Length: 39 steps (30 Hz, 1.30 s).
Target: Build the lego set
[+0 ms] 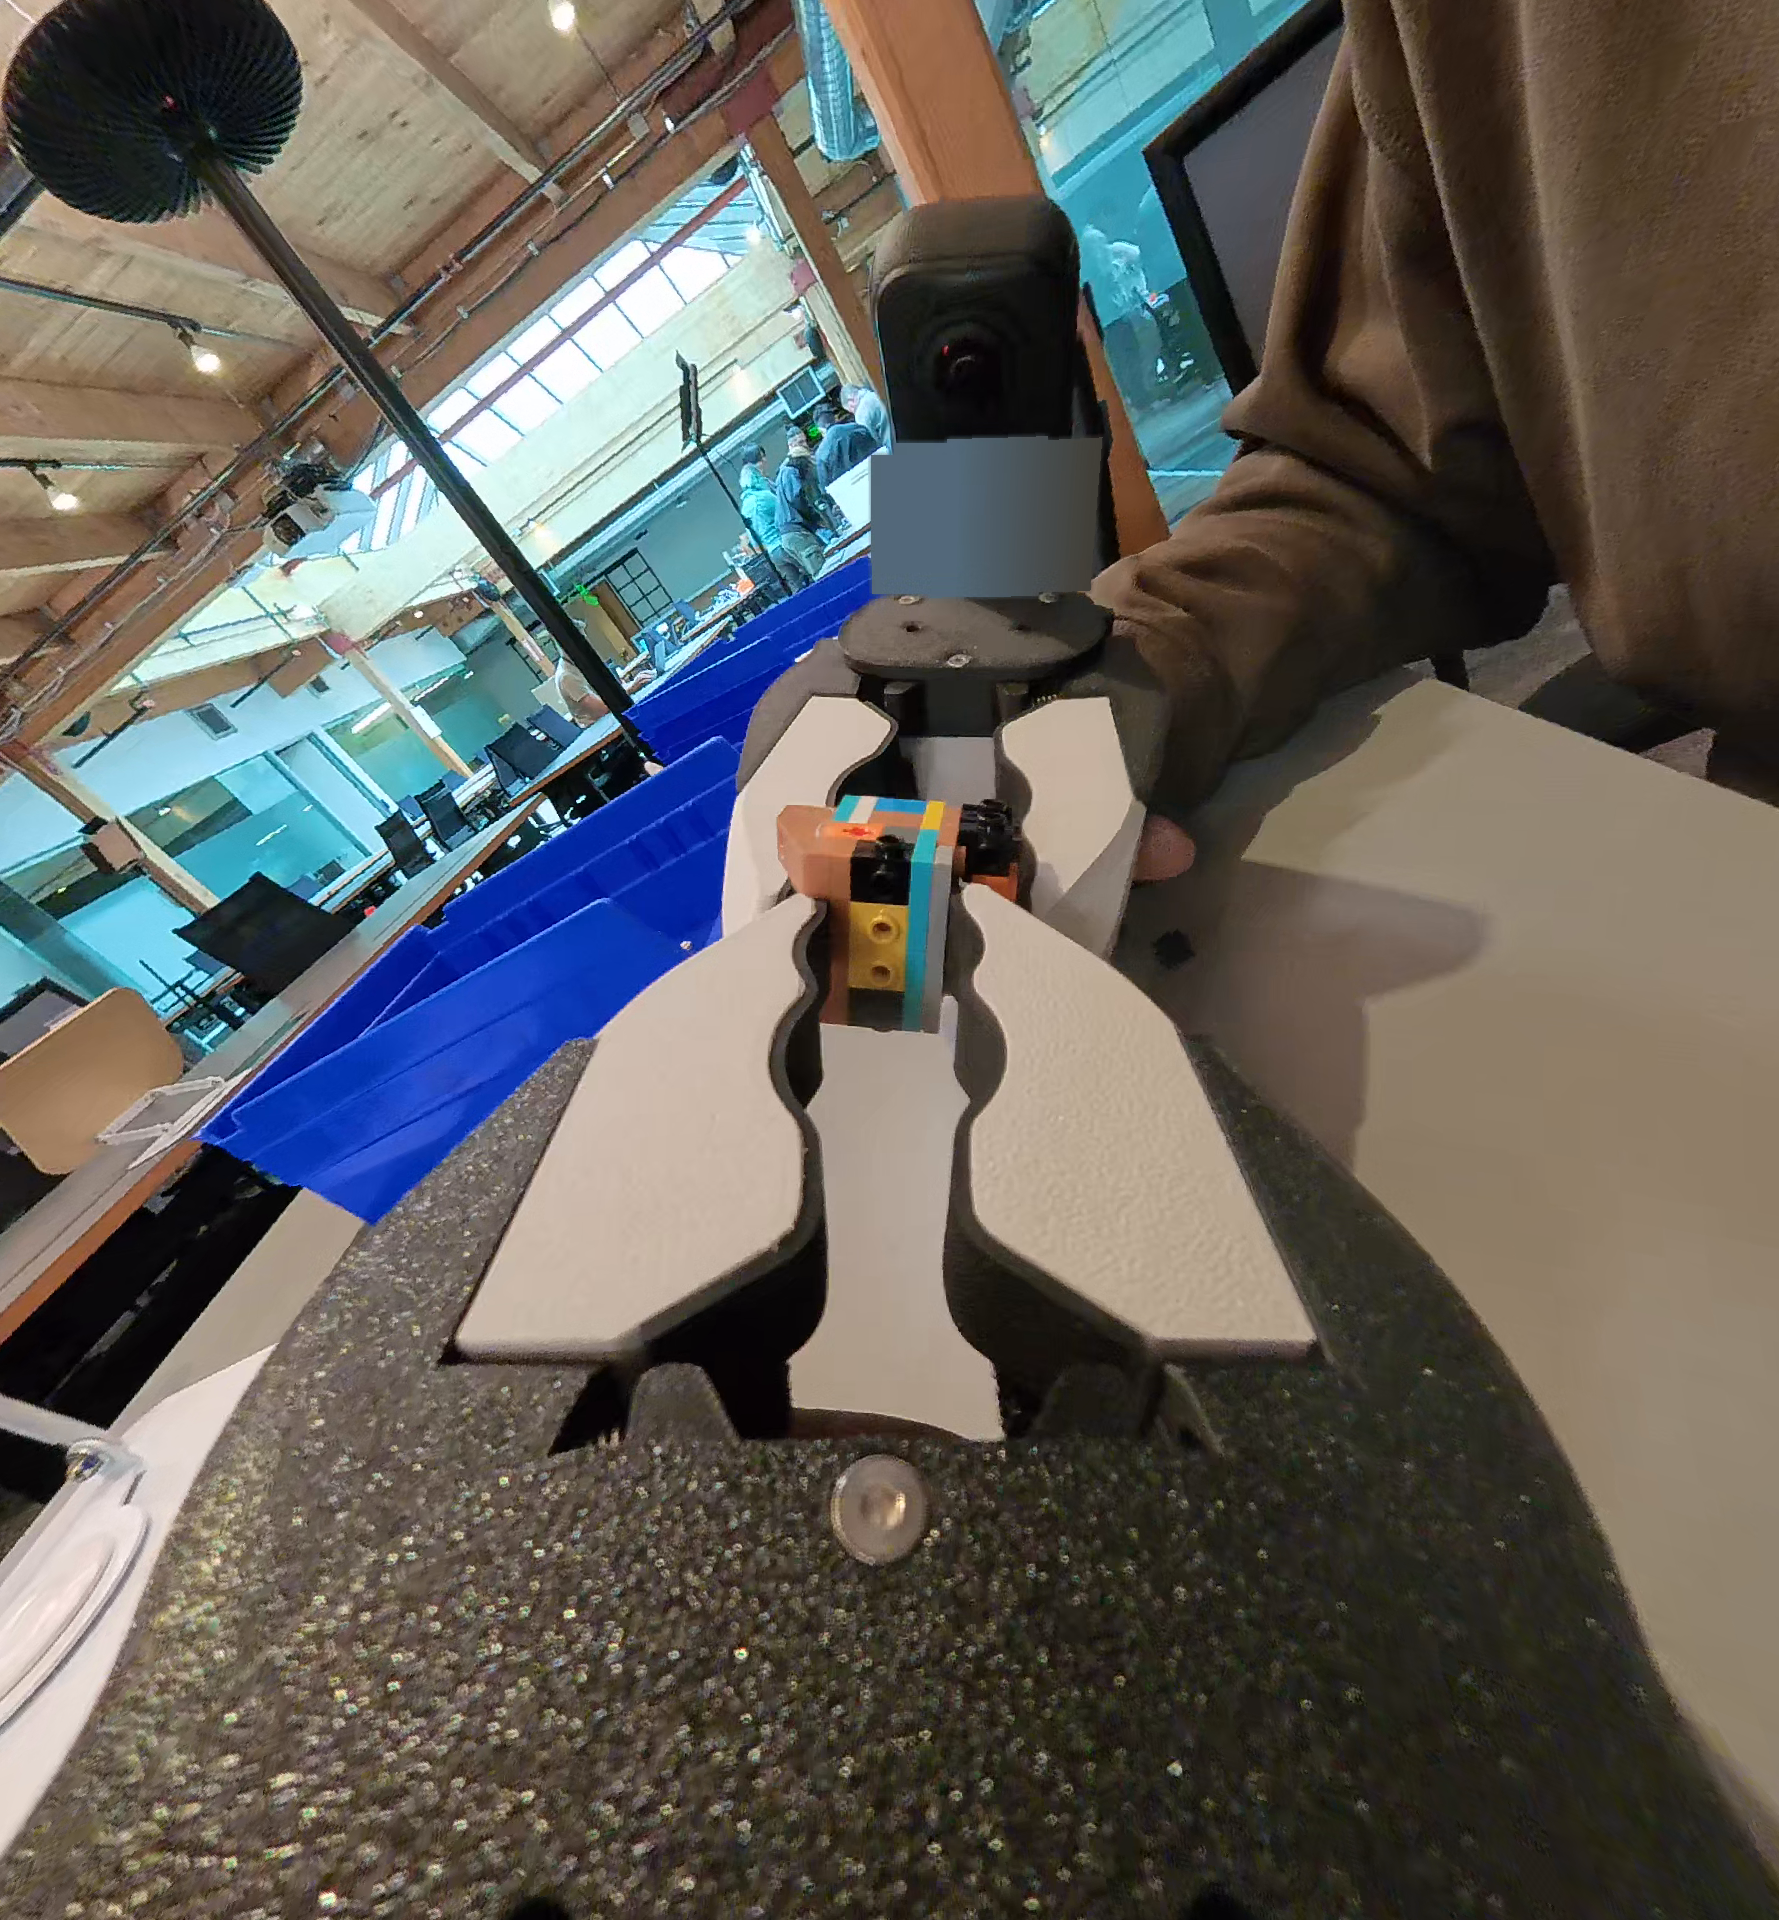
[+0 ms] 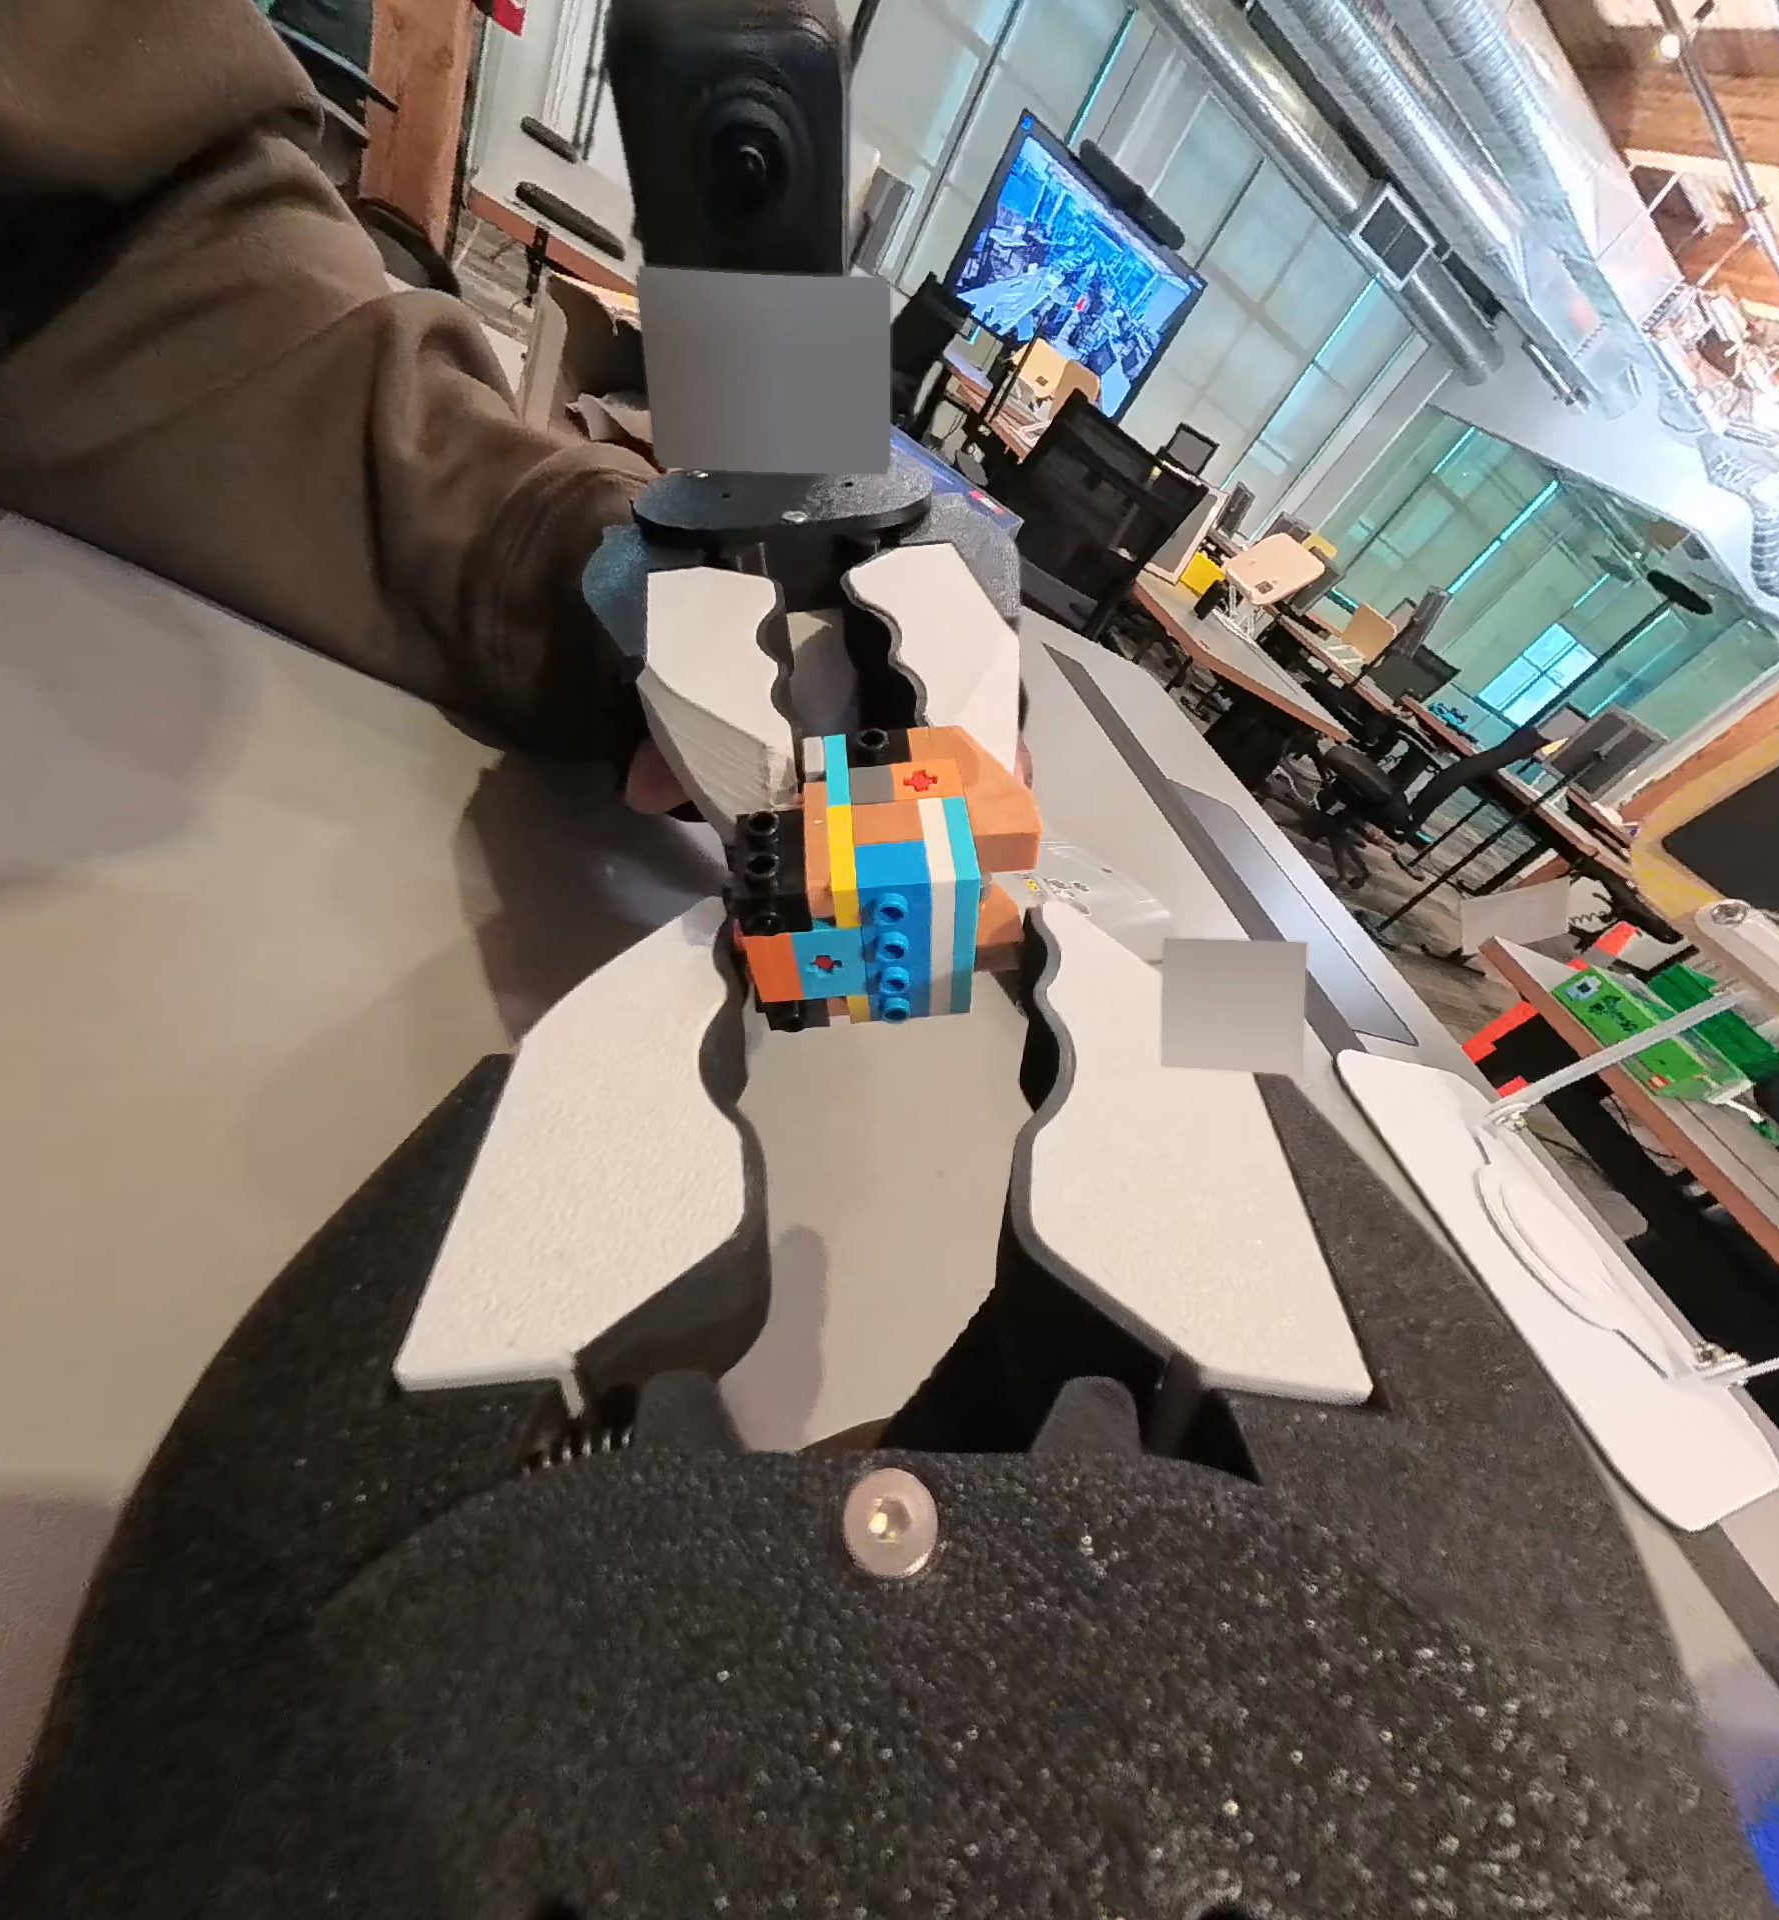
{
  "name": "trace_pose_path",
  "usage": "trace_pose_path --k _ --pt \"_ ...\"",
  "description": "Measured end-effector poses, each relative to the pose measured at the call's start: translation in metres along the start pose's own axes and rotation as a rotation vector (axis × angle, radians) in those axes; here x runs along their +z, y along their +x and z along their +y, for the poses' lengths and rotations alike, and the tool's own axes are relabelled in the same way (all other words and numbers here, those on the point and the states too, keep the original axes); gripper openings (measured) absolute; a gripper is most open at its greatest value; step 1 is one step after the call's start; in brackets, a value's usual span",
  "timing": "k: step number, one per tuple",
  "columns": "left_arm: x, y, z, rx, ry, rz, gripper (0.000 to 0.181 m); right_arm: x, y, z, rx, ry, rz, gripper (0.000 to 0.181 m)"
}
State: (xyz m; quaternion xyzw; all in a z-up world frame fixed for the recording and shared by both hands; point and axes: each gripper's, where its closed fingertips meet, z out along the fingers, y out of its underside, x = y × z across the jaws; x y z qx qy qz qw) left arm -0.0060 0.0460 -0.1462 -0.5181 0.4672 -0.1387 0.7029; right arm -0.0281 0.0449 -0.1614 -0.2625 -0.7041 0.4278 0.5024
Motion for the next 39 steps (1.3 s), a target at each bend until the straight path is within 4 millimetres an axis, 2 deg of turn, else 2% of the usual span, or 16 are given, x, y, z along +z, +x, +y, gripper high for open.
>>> trace_pose_path --k 4,12,20,24,31,34,39 --pt "-0.003 -0.007 0.002 0.005 -0.007 -0.034 0.021 -0.002 0.000 0.002 0.094 0.003 -0.049 0.058" --pt "-0.008 -0.018 0.003 0.055 -0.030 -0.099 0.021 -0.005 -0.004 0.002 0.471 0.039 -0.240 0.064" --pt "-0.008 -0.023 0.017 0.249 -0.150 -0.159 0.021 -0.005 0.007 0.007 0.729 0.034 -0.270 0.064" --pt "-0.004 -0.018 0.024 0.342 -0.202 -0.150 0.021 -0.006 0.010 0.008 0.793 0.044 -0.285 0.059" --pt "0.000 -0.009 0.025 0.402 -0.208 -0.111 0.021 -0.004 0.005 0.011 0.821 0.016 -0.308 0.053" --pt "0.001 -0.006 0.025 0.395 -0.207 -0.098 0.022 -0.004 0.007 0.014 0.842 0.009 -0.303 0.042" --pt "0.000 -0.010 0.029 0.340 -0.211 -0.108 0.029 -0.005 0.011 0.018 0.910 0.012 -0.302 0.038"
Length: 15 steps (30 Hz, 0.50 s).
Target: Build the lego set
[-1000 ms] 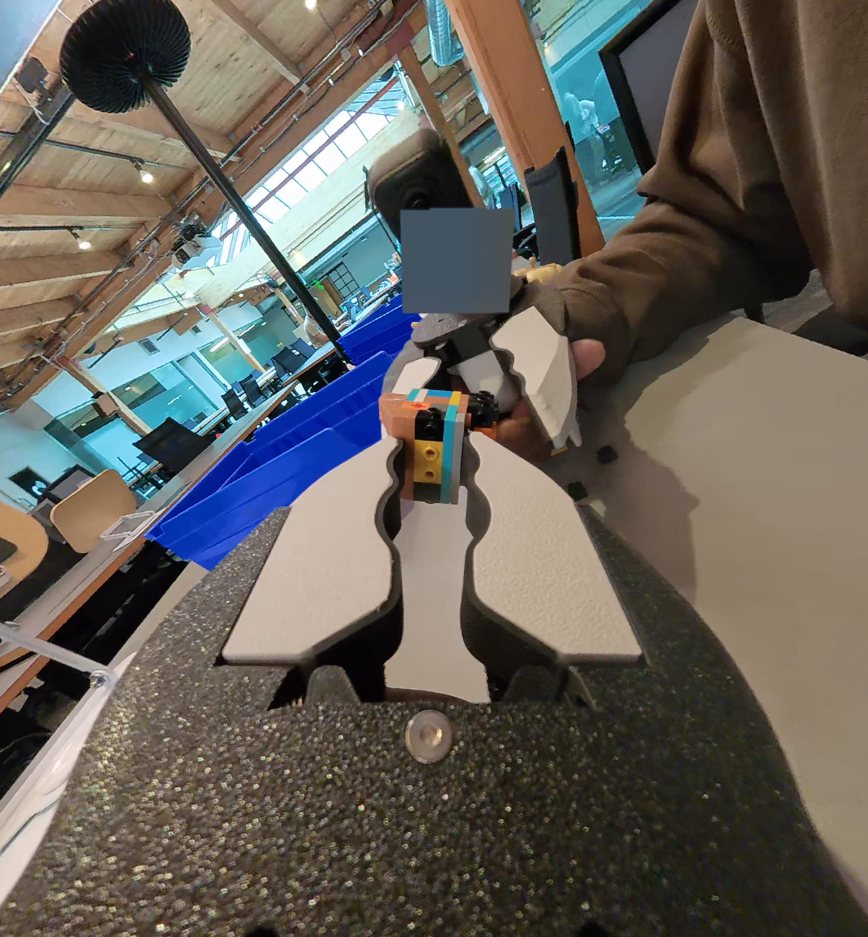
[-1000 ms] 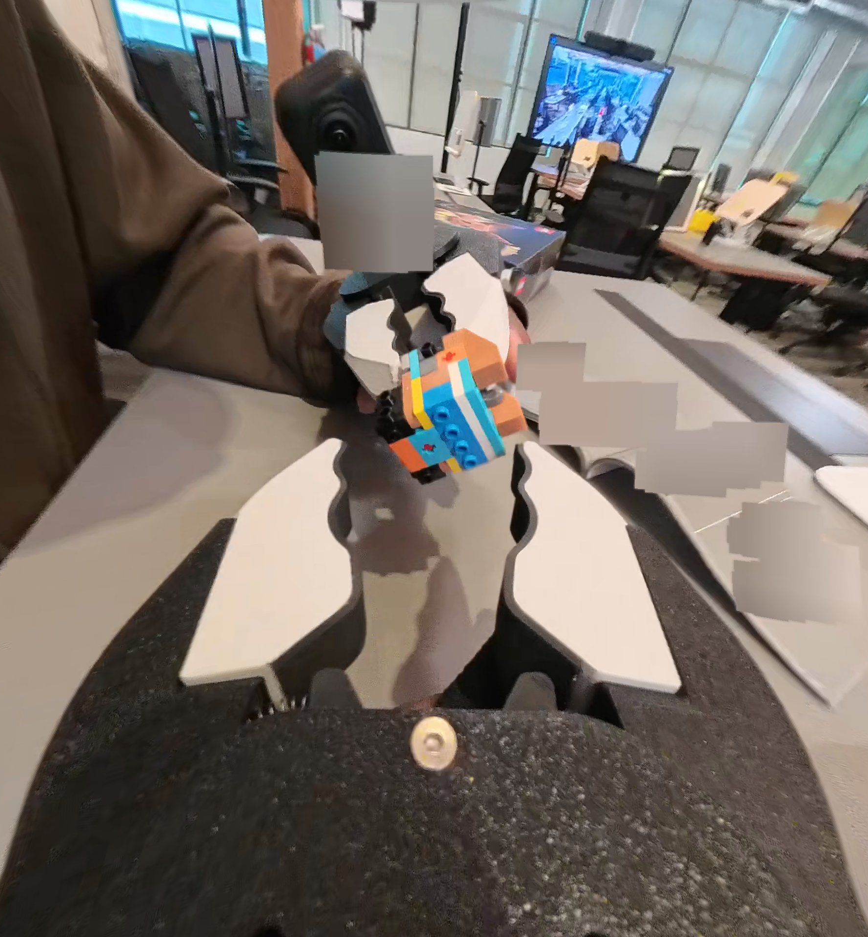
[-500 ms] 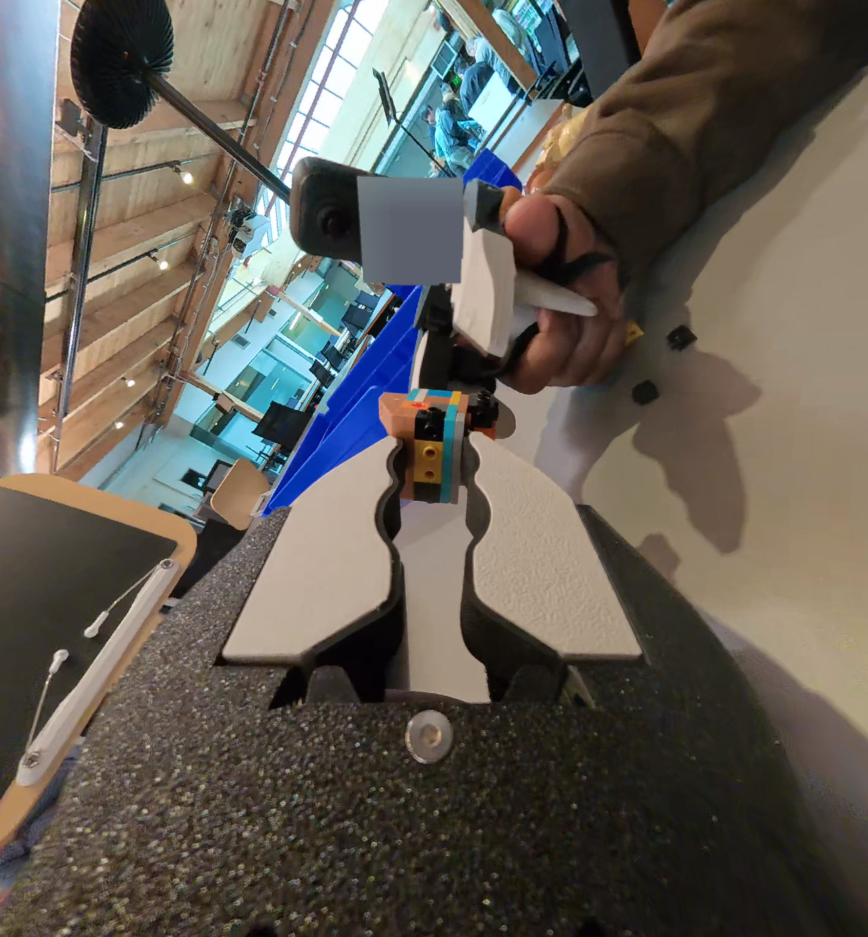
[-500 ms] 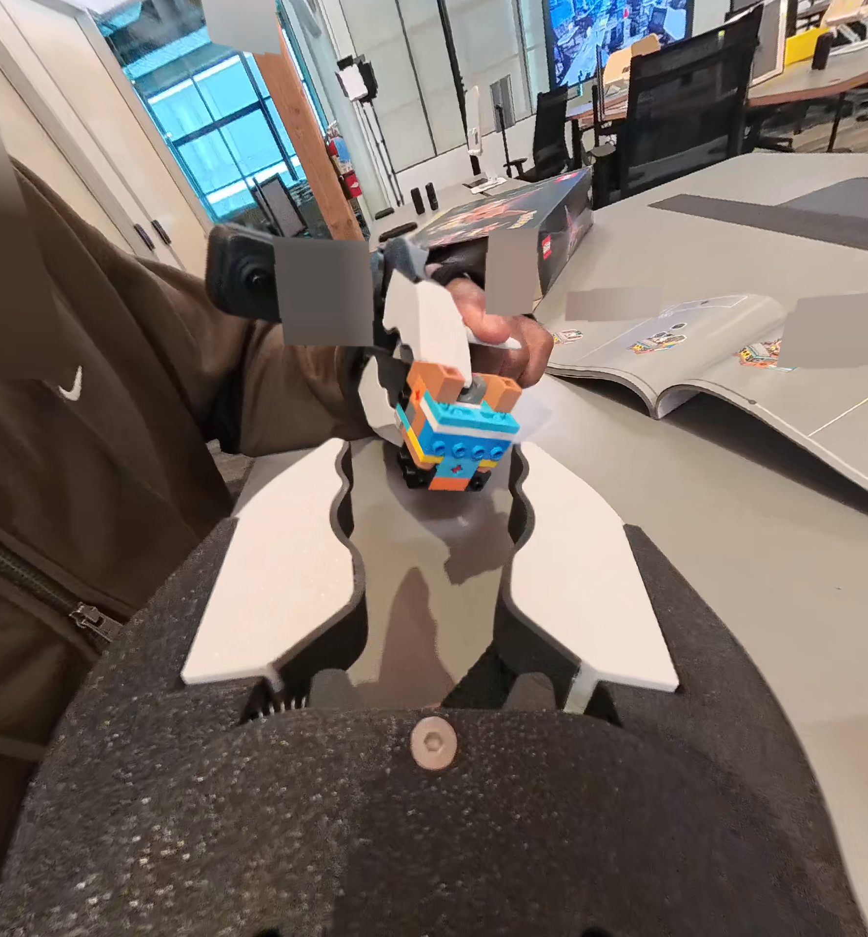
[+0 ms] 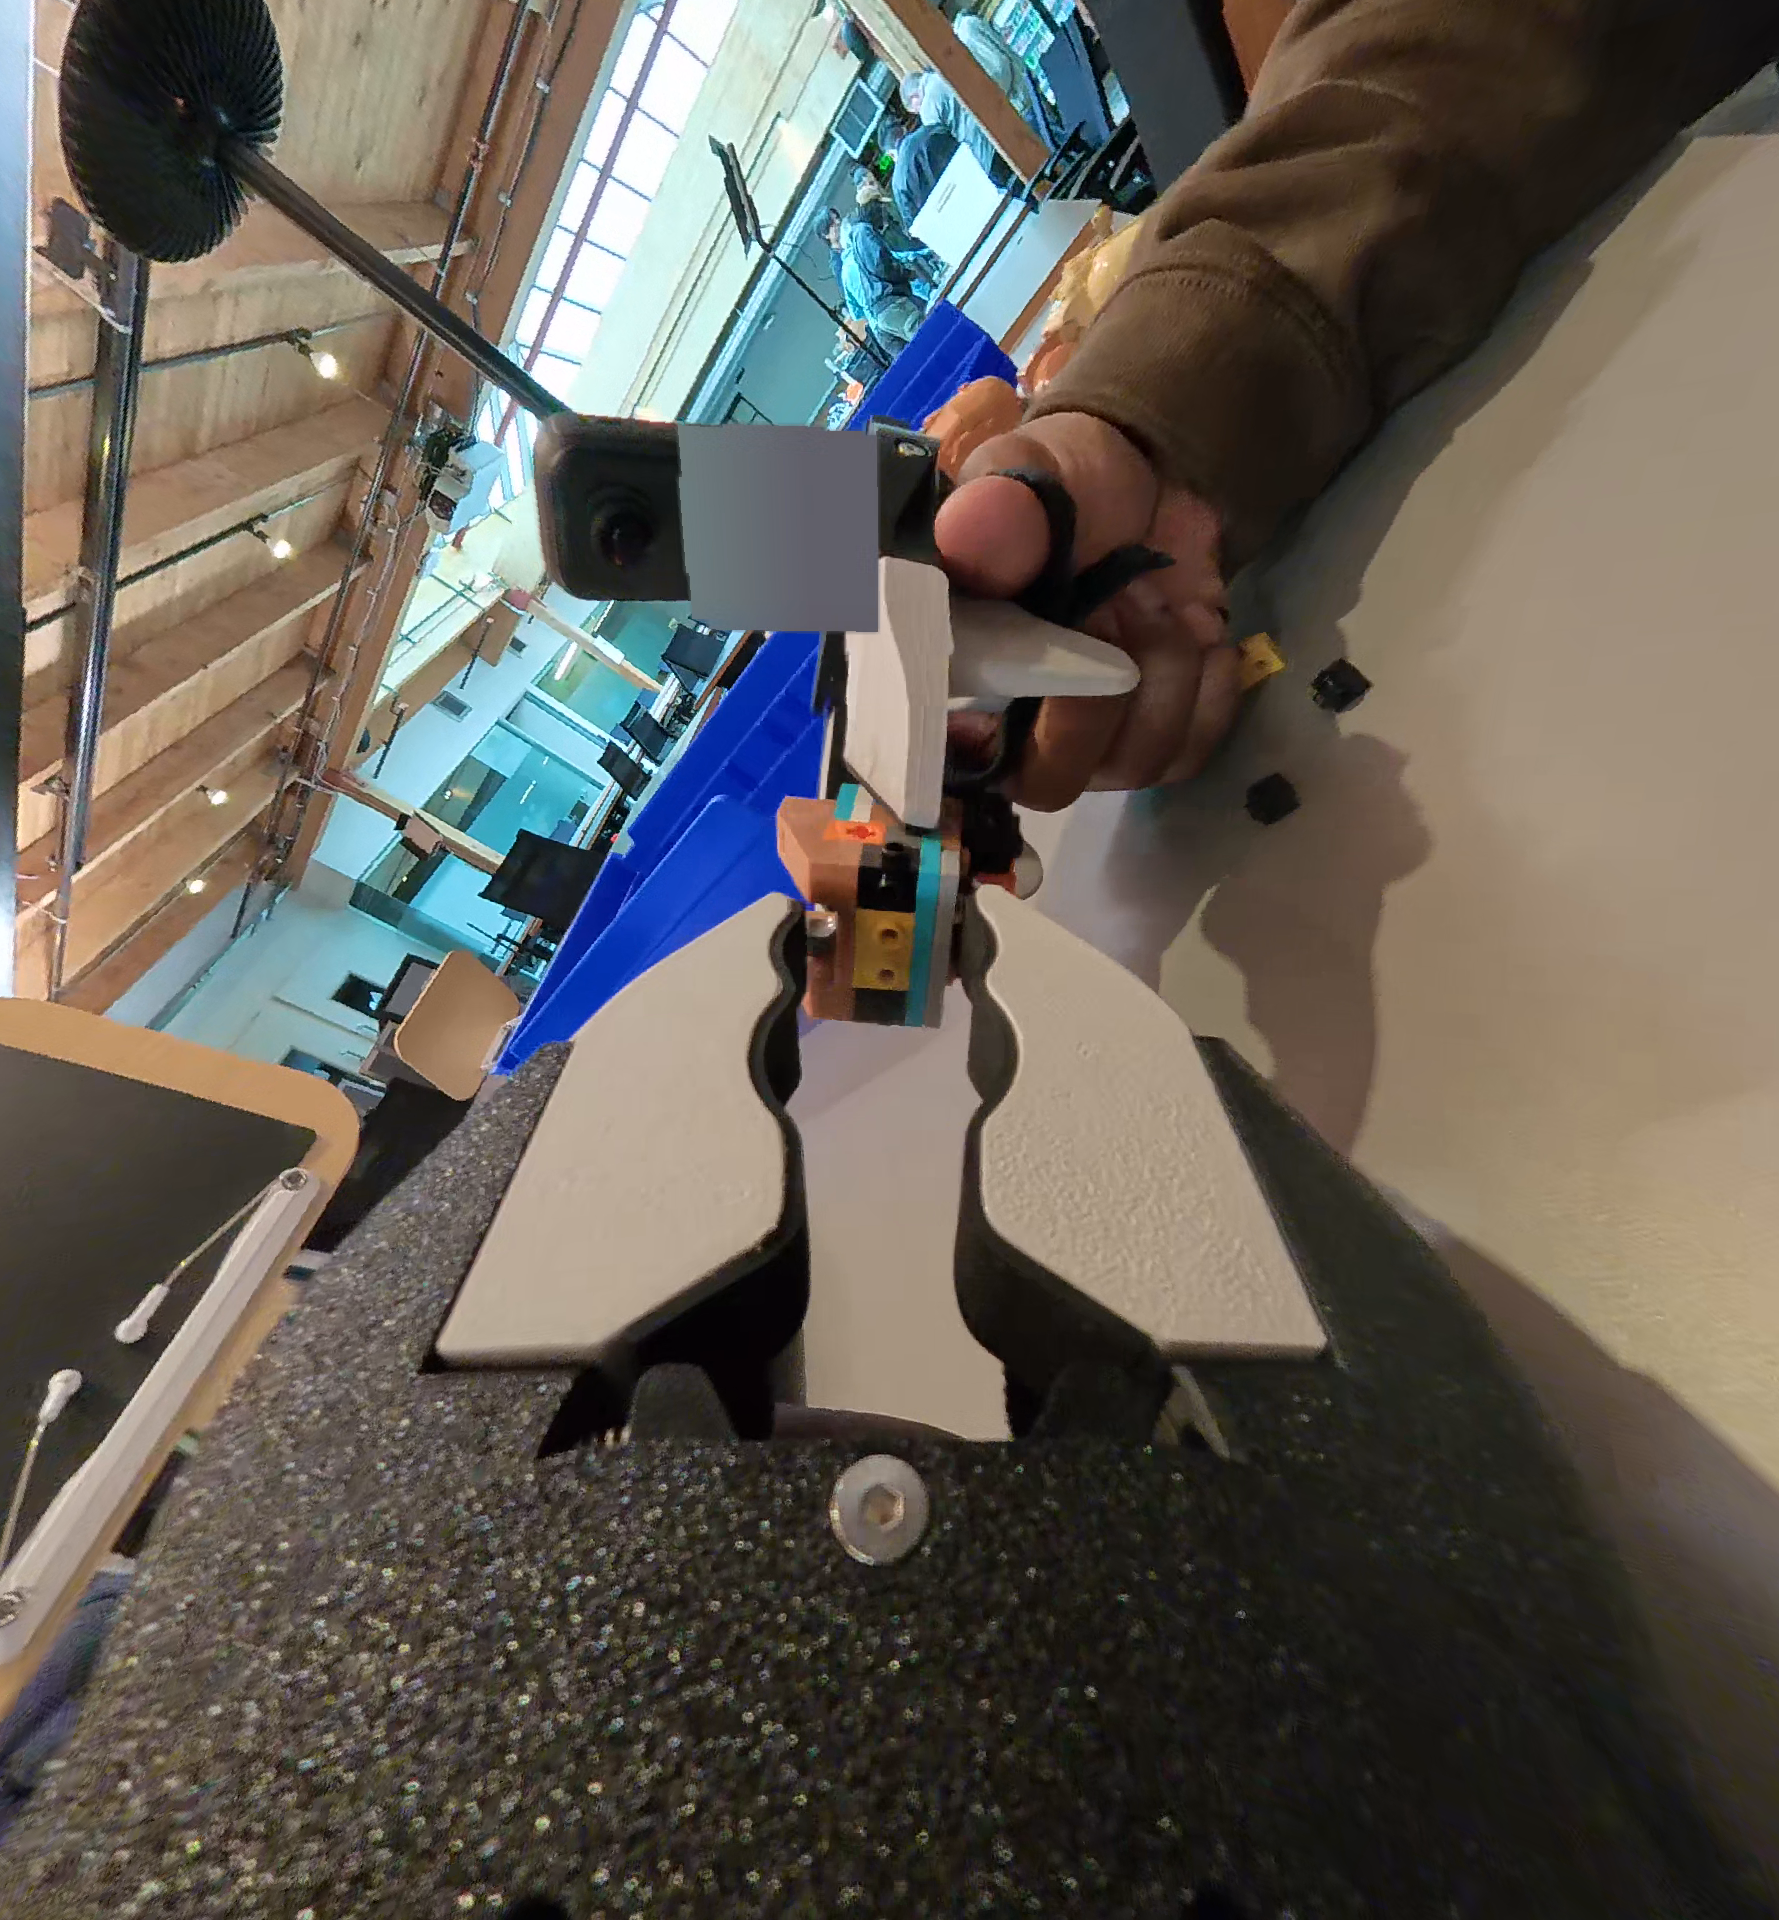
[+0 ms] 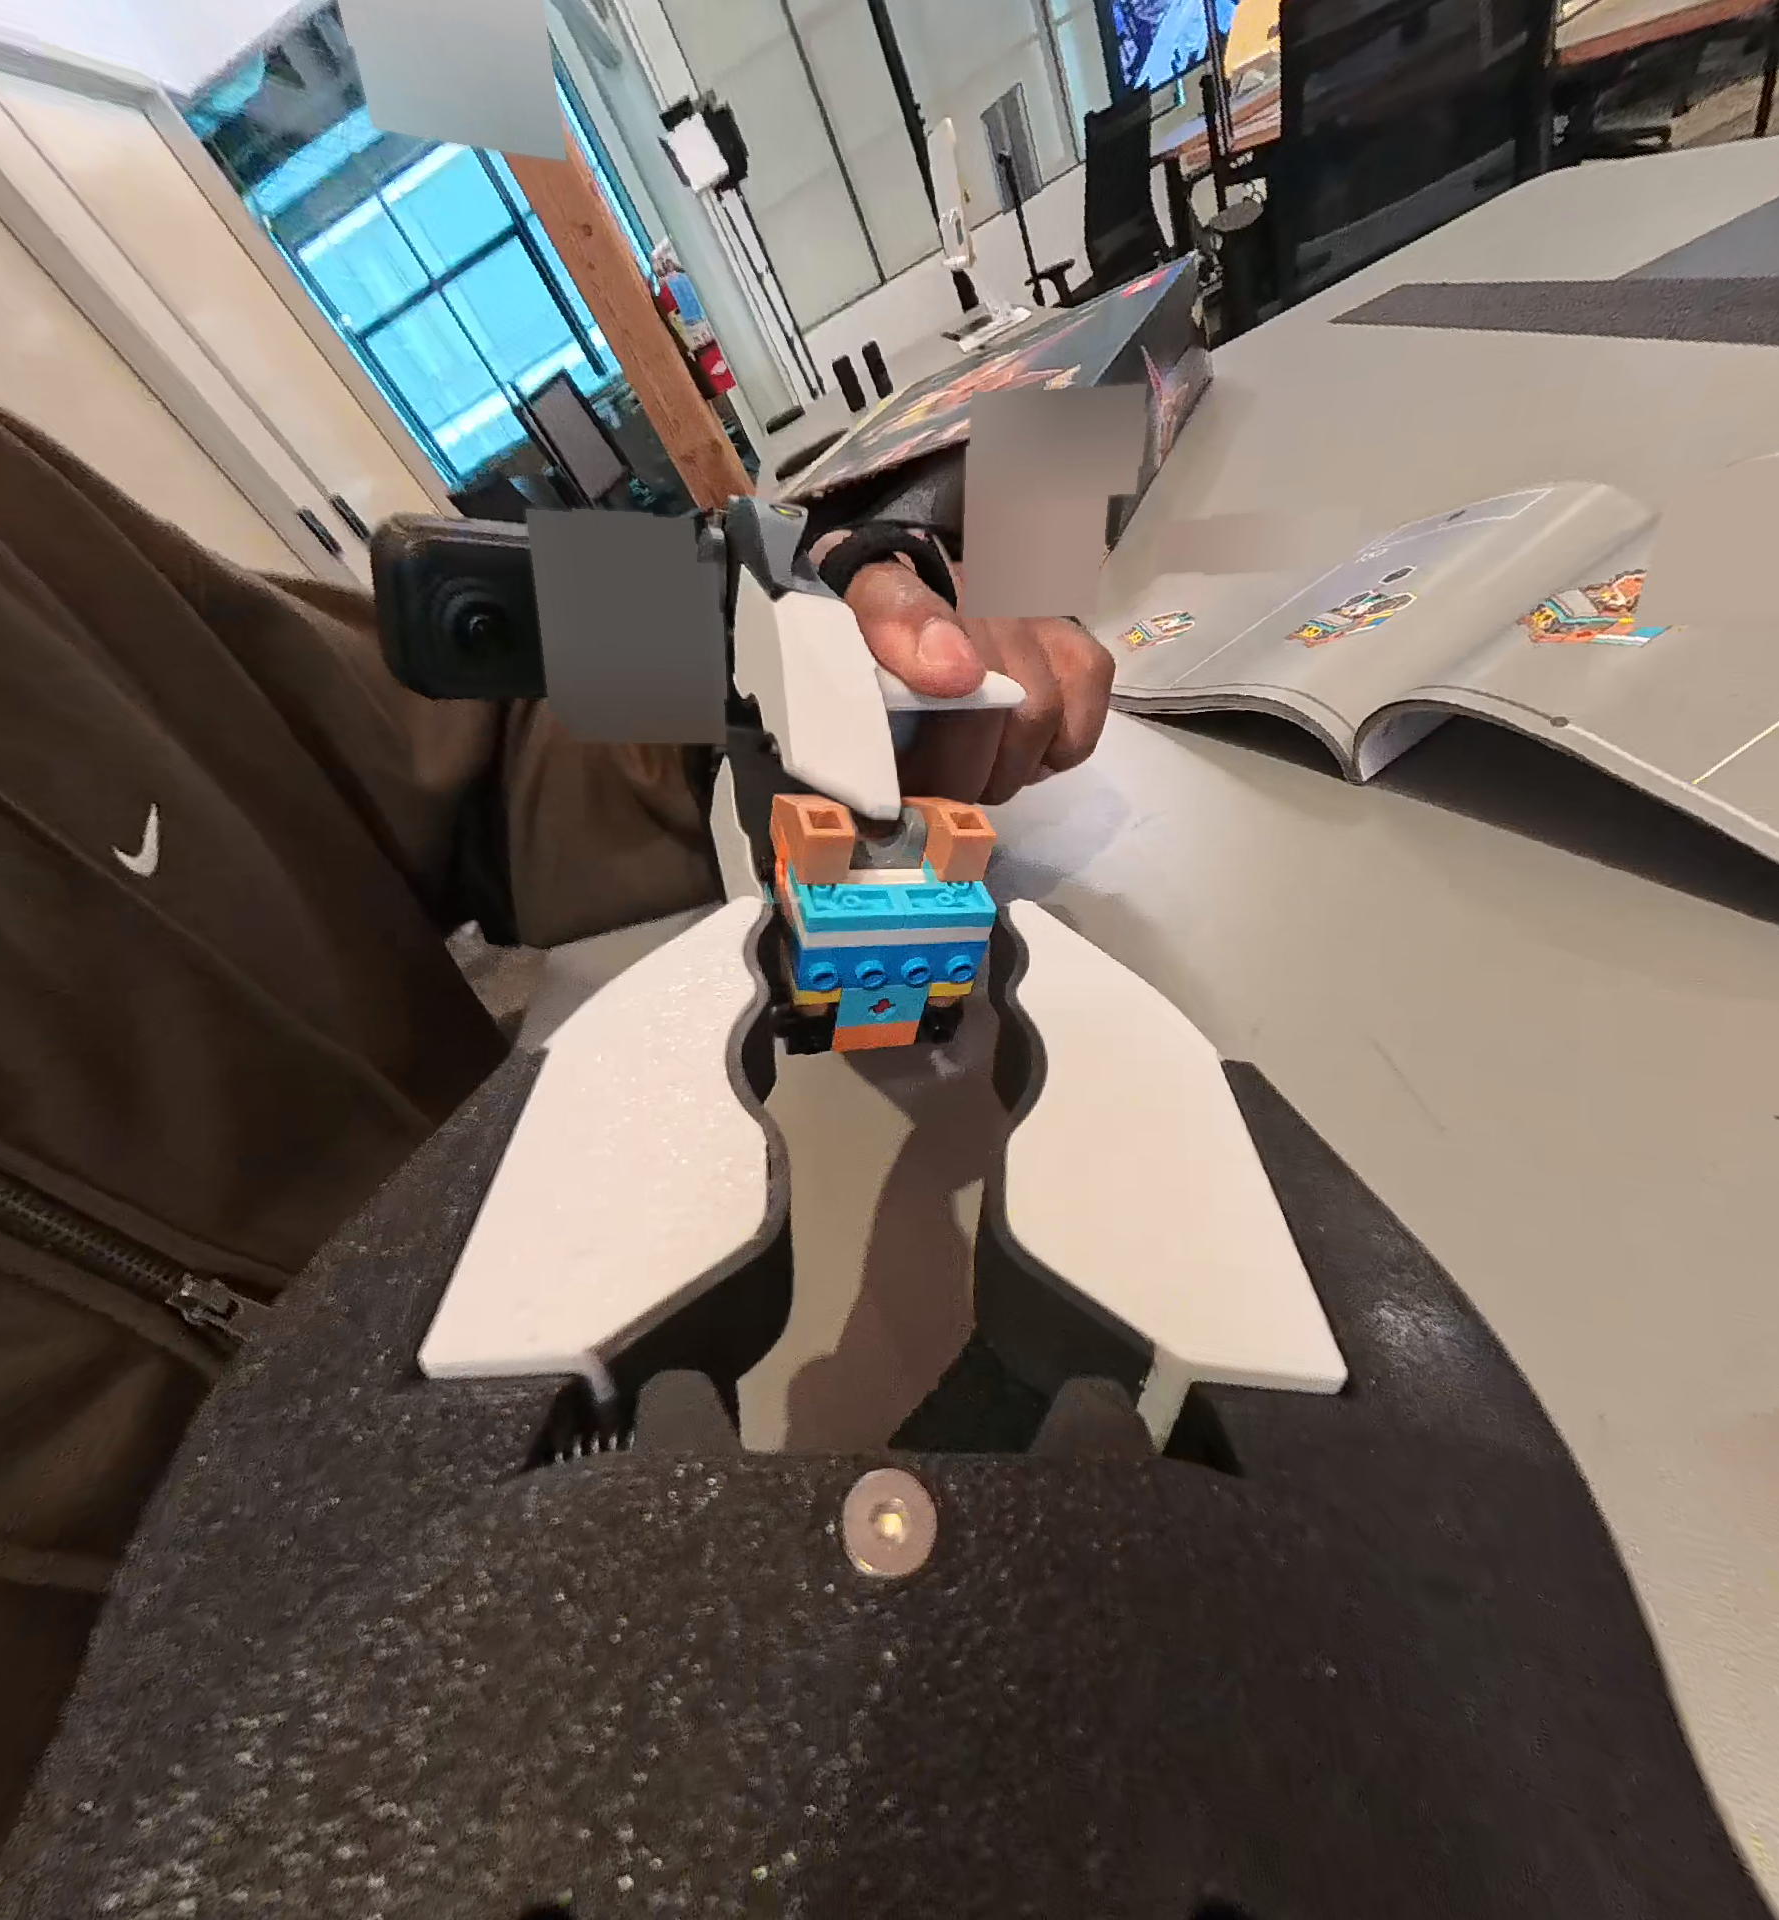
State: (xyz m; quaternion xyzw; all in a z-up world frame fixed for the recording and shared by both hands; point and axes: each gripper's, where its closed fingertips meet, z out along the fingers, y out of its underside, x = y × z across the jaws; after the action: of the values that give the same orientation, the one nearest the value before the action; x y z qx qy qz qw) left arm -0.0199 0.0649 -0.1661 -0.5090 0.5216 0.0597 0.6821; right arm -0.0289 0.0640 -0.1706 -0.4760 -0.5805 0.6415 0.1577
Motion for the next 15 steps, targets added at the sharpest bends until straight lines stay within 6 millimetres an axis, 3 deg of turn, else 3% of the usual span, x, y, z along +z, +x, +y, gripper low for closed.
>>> trace_pose_path --k 8,15 --pt "-0.001 -0.013 0.007 -0.141 -0.001 -0.037 0.041 -0.012 0.010 -0.020 0.264 0.151 -0.072 0.036" --pt "0.003 0.004 0.017 -0.208 -0.049 0.067 0.042 -0.005 0.022 -0.003 0.233 0.044 0.056 0.036"
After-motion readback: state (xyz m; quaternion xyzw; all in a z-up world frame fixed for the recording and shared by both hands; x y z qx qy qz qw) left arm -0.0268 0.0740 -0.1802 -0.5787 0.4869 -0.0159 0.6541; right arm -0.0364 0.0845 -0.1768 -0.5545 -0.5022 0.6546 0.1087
